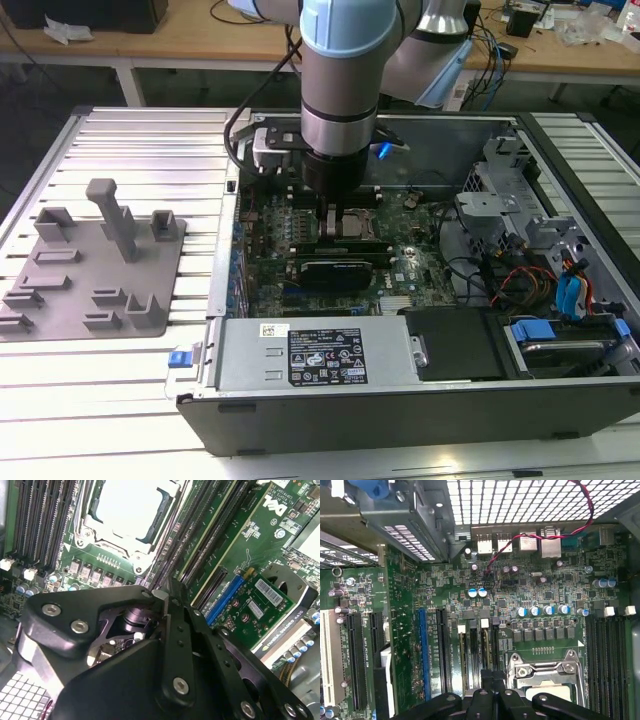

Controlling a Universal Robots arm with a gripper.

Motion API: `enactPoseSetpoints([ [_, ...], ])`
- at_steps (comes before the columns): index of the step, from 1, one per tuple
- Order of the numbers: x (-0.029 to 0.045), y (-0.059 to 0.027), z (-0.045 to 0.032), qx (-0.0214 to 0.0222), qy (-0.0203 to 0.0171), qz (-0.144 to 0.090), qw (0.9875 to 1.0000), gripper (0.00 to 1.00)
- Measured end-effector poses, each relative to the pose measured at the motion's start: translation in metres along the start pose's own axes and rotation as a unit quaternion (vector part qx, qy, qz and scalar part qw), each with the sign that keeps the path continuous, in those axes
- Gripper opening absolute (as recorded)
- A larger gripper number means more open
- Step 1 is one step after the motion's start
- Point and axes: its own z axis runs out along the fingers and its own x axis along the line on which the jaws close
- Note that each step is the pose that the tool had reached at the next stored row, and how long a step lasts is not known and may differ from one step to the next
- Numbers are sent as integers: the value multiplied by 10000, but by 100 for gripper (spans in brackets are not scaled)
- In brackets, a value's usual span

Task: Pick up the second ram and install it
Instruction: 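Press down the second ram until it locks into place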

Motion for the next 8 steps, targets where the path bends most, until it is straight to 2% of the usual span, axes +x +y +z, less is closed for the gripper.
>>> enactPoseSetpoints([
  [5,0,0,11,1,-1,0,10000,8],
  [6,-3,-2,-4,6,-10,0,10000,8],
  [8,-4,-1,-110,1,2,0,10000,8],
])
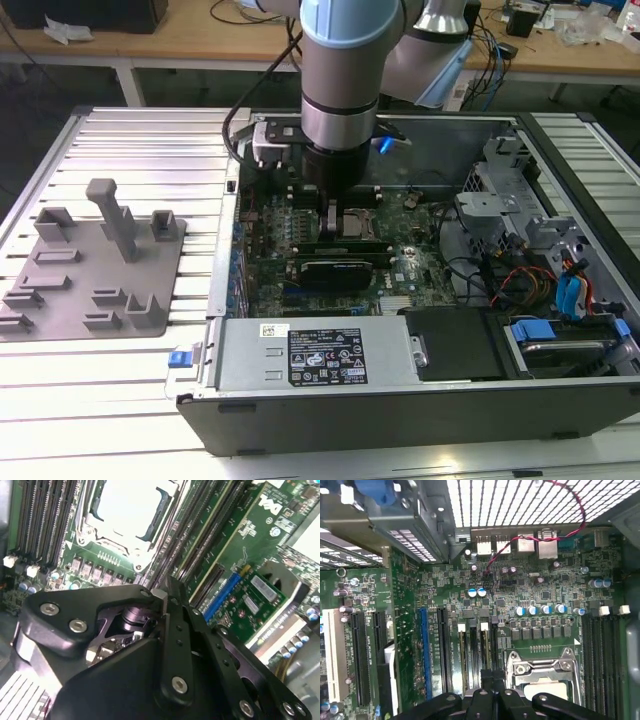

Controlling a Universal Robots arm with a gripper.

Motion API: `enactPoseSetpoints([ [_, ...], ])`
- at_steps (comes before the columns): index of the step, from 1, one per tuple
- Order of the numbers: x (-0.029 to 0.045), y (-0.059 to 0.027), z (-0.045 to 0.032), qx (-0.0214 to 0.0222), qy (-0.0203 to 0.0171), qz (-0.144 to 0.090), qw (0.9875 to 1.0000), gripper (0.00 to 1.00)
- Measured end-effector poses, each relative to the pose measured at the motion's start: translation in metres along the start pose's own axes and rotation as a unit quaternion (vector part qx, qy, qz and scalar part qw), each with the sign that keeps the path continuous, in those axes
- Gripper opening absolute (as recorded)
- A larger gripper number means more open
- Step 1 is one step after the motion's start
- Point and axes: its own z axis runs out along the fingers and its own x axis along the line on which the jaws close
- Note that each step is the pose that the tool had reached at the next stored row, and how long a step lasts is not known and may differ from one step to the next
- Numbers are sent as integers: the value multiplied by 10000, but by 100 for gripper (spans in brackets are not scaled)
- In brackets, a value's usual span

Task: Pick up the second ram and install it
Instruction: 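Press down the second ram until it locks into place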

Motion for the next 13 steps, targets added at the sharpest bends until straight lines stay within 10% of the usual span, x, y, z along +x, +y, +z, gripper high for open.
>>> enactPoseSetpoints([
  [7,-5,-5,-134,1,14,0,10000,8],
  [13,-26,-354,-129,1,18,0,10000,8],
])
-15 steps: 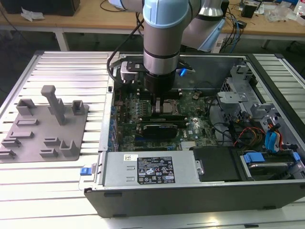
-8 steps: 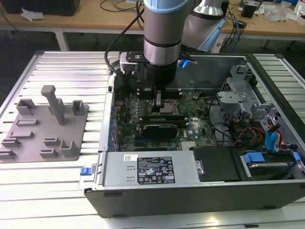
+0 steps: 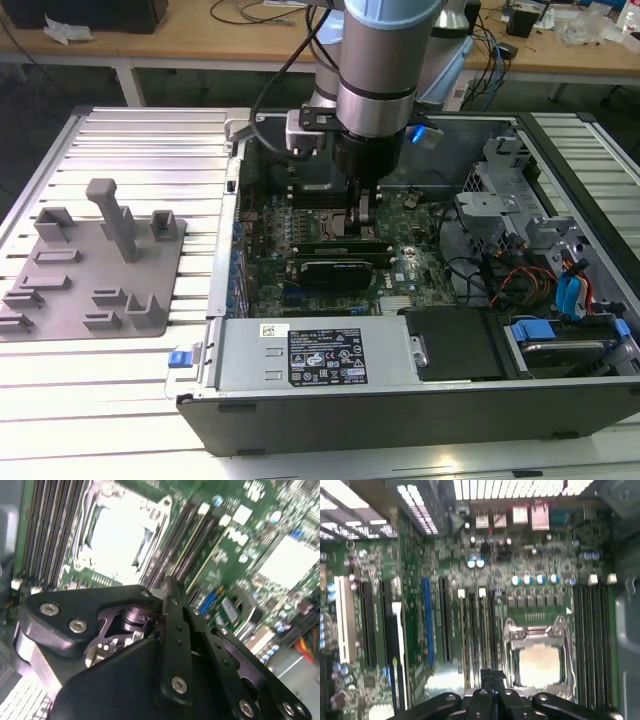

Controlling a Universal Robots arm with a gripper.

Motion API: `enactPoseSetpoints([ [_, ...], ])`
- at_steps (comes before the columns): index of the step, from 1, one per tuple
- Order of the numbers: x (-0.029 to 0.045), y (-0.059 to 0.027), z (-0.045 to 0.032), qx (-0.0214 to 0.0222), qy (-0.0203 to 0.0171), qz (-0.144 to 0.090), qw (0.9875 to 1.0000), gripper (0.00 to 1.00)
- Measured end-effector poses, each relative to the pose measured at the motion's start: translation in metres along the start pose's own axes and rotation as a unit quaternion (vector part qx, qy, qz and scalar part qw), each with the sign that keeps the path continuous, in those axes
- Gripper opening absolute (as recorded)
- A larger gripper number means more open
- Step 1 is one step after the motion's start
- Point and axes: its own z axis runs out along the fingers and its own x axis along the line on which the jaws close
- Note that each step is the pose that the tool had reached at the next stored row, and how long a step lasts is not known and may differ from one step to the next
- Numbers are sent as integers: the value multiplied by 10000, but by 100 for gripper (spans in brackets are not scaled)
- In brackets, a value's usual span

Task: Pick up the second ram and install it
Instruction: 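Press down the second ram until it locks into place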

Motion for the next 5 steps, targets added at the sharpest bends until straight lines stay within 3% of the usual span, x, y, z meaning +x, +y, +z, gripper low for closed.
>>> enactPoseSetpoints([
  [5,-1,-5,1,0,-1,1,10000,8],
])
